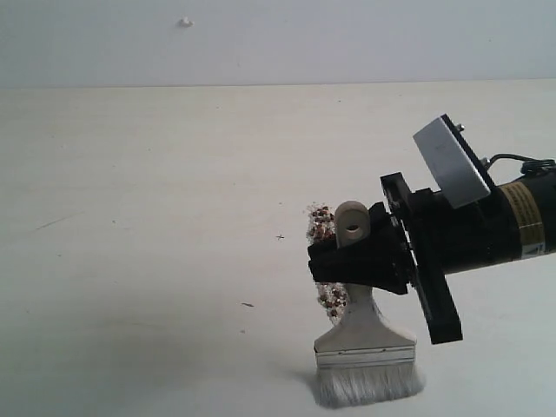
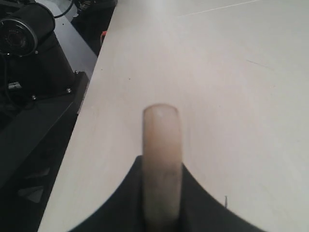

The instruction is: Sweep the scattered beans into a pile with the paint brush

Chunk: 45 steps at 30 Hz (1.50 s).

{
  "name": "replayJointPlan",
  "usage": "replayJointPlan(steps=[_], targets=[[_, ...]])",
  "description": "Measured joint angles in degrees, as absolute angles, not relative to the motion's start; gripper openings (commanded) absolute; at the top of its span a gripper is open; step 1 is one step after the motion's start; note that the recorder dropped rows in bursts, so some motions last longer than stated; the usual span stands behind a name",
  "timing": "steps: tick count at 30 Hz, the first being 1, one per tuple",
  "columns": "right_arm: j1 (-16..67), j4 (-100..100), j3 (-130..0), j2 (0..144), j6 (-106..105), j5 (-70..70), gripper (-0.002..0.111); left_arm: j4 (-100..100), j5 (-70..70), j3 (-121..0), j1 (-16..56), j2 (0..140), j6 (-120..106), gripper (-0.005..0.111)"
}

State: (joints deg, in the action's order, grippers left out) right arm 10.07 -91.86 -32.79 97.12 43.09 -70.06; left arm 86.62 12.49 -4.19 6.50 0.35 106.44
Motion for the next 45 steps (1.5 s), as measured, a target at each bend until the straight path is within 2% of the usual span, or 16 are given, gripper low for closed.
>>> replayJointPlan(steps=[12, 23, 45], targets=[[10.1, -92.7, -48.1, 108.6, 46.7, -71.0, 0.0, 86.6, 12.5, -4.2, 6.5, 0.4, 106.4, 0.0], [10.1, -93.1, -50.4, 108.9, 50.4, -70.4, 0.0, 86.6, 12.5, -4.2, 6.5, 0.4, 106.4, 0.0], [10.1, -90.2, -50.4, 94.1, 56.8, -69.7, 0.0, 86.6, 12.5, -4.2, 6.5, 0.4, 106.4, 0.0]])
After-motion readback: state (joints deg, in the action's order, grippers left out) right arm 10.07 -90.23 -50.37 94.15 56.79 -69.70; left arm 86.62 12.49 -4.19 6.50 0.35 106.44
